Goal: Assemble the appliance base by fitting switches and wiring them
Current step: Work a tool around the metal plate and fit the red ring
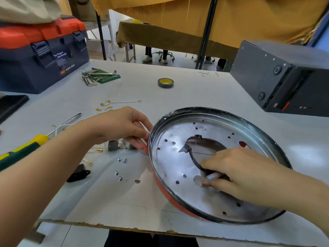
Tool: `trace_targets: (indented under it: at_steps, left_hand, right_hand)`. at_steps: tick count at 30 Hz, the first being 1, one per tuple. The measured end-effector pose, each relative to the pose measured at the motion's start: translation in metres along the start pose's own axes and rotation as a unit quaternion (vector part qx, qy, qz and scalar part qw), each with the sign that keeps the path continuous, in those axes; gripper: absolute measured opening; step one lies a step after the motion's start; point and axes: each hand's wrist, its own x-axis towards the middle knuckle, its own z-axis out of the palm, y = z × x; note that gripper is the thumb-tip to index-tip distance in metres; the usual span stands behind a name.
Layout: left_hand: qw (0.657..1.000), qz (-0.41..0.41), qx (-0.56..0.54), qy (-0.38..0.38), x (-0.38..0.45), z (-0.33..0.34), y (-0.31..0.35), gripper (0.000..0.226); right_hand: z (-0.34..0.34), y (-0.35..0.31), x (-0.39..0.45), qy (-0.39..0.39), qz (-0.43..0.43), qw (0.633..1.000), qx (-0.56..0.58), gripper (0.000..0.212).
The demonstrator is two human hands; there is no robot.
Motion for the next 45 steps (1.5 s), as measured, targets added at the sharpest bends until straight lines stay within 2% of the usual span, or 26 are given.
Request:
trace_targets:
  at_steps: [11, 22, 27, 31, 33, 38, 45]
  left_hand:
    - [0.999, -0.002, 0.046, 0.015, 0.003, 0.003, 0.007, 0.013]
    - [0.998, -0.011, 0.052, 0.014, 0.004, 0.005, 0.011, 0.011]
    - [0.998, -0.014, 0.059, 0.012, 0.005, 0.005, 0.014, 0.009]
    - [0.998, -0.017, 0.051, 0.020, 0.007, 0.007, 0.016, 0.012]
    - [0.998, -0.015, 0.050, 0.021, 0.009, 0.007, 0.016, 0.016]
    - [0.999, -0.009, 0.044, 0.004, 0.015, 0.007, 0.017, 0.023]
    - [0.999, 0.002, 0.042, -0.020, 0.017, 0.006, 0.016, 0.026]
  right_hand:
    - [0.000, 0.002, -0.002, 0.003, -0.062, 0.998, 0.007, 0.024]
    - [-0.002, 0.013, -0.005, -0.018, -0.040, 0.999, -0.024, 0.024]
    - [-0.002, 0.017, -0.006, -0.020, -0.038, 0.999, -0.018, 0.033]
    - [-0.006, 0.021, -0.008, -0.021, -0.036, 0.999, 0.016, 0.067]
    - [-0.011, 0.023, -0.010, -0.015, -0.025, 0.999, 0.037, 0.075]
    - [-0.015, 0.013, -0.001, 0.013, -0.018, 0.995, 0.093, 0.067]
    - [-0.002, 0.011, 0.009, 0.017, -0.043, 0.995, 0.093, 0.061]
